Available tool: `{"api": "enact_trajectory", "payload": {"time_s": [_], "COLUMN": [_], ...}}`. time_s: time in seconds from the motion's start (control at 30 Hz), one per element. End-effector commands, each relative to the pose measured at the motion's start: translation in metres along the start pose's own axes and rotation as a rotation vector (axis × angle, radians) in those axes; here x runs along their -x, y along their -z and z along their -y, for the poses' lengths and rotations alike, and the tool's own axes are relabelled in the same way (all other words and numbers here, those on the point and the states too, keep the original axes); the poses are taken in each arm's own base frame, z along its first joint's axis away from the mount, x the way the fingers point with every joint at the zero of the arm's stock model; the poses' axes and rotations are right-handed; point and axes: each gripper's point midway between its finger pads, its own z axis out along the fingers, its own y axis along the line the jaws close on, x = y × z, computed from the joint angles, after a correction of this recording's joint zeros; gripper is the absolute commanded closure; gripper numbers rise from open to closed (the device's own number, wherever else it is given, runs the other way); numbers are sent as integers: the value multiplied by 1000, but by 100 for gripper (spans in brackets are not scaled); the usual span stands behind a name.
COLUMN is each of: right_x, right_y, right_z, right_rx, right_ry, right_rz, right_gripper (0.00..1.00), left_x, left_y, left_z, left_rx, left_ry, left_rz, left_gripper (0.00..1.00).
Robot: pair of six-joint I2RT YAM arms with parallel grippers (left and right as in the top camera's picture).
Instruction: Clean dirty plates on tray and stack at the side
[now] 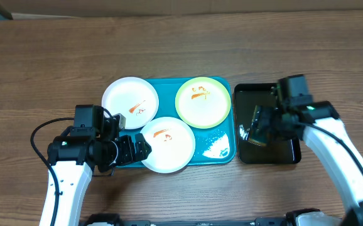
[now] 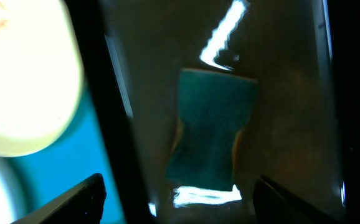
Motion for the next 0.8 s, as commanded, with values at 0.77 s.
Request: {"api": "enact_trajectory", "payload": {"time_s": [0.77], "right_x": [26], "right_y": [-43], "right_z": [9], "right_rx": [-182], "right_ry": [-122], "right_rz": [-44], "right_gripper": [45], "left_x": [12], "left_y": [5], "left_z": [-12], "left_rx": [85], "left_ry": [-5], "left_rz": [51], "left_gripper": [0]}}
